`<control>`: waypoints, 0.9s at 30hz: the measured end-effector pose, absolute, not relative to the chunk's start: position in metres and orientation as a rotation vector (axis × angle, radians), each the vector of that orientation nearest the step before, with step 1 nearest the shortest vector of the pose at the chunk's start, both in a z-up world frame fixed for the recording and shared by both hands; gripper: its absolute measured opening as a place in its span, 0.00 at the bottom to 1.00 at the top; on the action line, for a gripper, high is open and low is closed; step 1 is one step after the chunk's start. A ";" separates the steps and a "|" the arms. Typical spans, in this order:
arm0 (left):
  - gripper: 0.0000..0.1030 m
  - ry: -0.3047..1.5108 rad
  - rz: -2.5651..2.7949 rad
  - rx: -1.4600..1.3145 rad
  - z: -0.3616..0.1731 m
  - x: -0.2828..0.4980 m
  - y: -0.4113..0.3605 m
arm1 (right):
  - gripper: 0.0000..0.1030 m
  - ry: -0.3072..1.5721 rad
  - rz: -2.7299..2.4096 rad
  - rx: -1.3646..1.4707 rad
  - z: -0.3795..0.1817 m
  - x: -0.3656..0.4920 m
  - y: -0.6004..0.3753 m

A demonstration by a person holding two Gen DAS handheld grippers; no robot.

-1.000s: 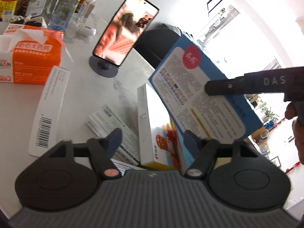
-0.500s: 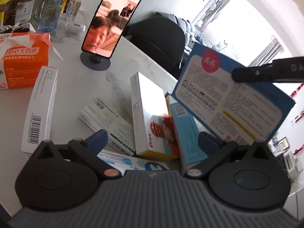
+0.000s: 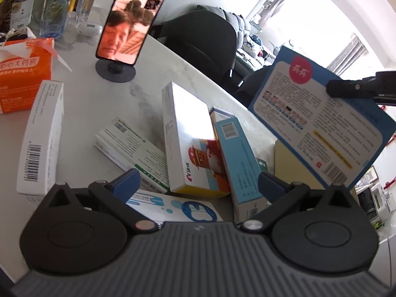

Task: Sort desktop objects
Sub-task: 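Carry the blue box with the right gripper over the cardboard box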

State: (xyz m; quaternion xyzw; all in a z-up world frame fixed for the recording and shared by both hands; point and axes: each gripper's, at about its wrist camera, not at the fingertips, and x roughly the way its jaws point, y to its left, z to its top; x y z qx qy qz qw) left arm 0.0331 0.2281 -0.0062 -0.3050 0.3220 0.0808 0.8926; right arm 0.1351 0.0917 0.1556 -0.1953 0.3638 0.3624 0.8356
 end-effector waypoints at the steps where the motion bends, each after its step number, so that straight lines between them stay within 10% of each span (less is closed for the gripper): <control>1: 1.00 0.672 0.163 -0.629 -0.006 0.034 0.226 | 0.24 0.768 0.760 -0.406 0.156 0.136 0.088; 27: 1.00 0.741 0.060 -0.586 -0.011 0.061 0.190 | 0.24 0.753 0.524 -0.202 0.161 0.175 -0.043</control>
